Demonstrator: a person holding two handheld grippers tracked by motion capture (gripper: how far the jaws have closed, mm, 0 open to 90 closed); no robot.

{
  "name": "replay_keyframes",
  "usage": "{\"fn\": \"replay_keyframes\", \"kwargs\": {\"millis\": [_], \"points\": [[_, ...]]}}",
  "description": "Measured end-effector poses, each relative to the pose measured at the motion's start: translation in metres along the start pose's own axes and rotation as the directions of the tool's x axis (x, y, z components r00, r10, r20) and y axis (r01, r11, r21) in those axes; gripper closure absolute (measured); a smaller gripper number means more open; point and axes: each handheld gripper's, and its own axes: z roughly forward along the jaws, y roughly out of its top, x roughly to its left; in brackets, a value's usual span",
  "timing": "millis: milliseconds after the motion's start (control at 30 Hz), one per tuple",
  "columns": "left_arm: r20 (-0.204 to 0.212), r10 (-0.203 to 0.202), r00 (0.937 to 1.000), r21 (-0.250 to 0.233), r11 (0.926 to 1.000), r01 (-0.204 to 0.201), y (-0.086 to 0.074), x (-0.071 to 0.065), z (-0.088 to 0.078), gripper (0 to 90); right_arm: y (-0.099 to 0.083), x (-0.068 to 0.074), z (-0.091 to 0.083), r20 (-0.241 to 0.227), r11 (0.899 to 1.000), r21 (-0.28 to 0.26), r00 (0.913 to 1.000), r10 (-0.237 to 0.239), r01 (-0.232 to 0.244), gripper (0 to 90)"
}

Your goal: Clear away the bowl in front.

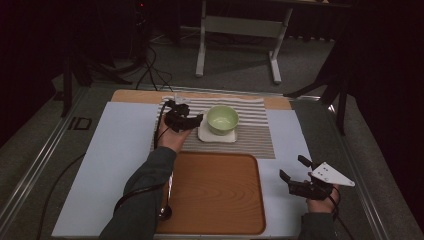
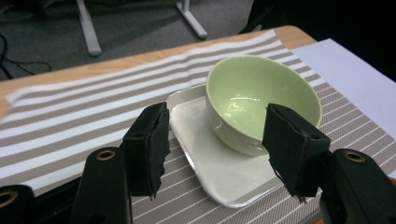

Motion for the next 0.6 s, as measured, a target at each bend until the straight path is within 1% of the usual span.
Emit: {"fn": "replay_keyframes", "kwargs": {"millis": [100, 133, 167, 200, 300, 400, 467, 533, 567, 600], "points": [[0.002, -0.007, 1.0, 0.021, 0.9997, 0.007, 0.001, -0.003, 0.015, 41.8, 0.0, -0.001, 0.0, 0.001, 1.0, -0.001, 1.0, 0.004, -0.004, 13.0], [0.006, -0.016, 0.9999, 0.025, 0.9996, 0.016, 0.001, -0.004, 0.02, 42.0, 0.0, -0.001, 0.0, 0.002, 1.0, -0.001, 1.0, 0.004, -0.004, 13.0], [0.006, -0.016, 0.9999, 0.025, 0.9996, 0.016, 0.001, -0.004, 0.02, 42.1, 0.0, -0.001, 0.0, 0.002, 1.0, -0.001, 1.0, 0.004, -0.004, 13.0], [0.007, -0.024, 0.9997, 0.036, 0.9991, 0.023, 0.001, -0.005, 0.027, 42.1, 0.0, -0.001, 0.0, 0.001, 1.0, -0.001, 1.0, 0.003, -0.003, 13.0], [0.005, -0.024, 0.9997, 0.055, 0.9982, 0.024, 0.0, -0.007, 0.038, 42.4, 0.0, -0.001, 0.0, 0.002, 1.0, -0.004, 1.0, 0.005, -0.005, 13.0], [0.005, -0.037, 0.9993, 0.072, 0.9967, 0.037, 0.001, -0.009, 0.049, 43.0, 0.0, -0.002, 0.0, 0.001, 1.0, -0.007, 1.0, 0.006, -0.006, 13.0], [0.001, -0.041, 0.9992, 0.082, 0.9958, 0.041, 0.002, -0.011, 0.056, 43.5, 0.0, -0.002, 0.0, 0.001, 1.0, -0.007, 1.0, 0.007, -0.007, 13.0], [-0.012, -0.029, 0.9995, 0.087, 0.9957, 0.03, 0.003, -0.013, 0.062, 44.4, 0.0, -0.002, 0.0, 0.0, 1.0, -0.008, 1.0, 0.008, -0.008, 13.0], [-0.014, -0.032, 0.9994, 0.086, 0.9957, 0.033, 0.004, -0.013, 0.064, 45.2, 0.0, -0.002, 0.0, -0.001, 1.0, -0.009, 1.0, 0.009, -0.009, 13.0], [-0.013, -0.043, 0.999, 0.088, 0.9952, 0.044, 0.005, -0.013, 0.066, 45.9, 0.0, -0.002, 0.0, -0.001, 1.0, -0.009, 1.0, 0.009, -0.009, 13.0]]}}
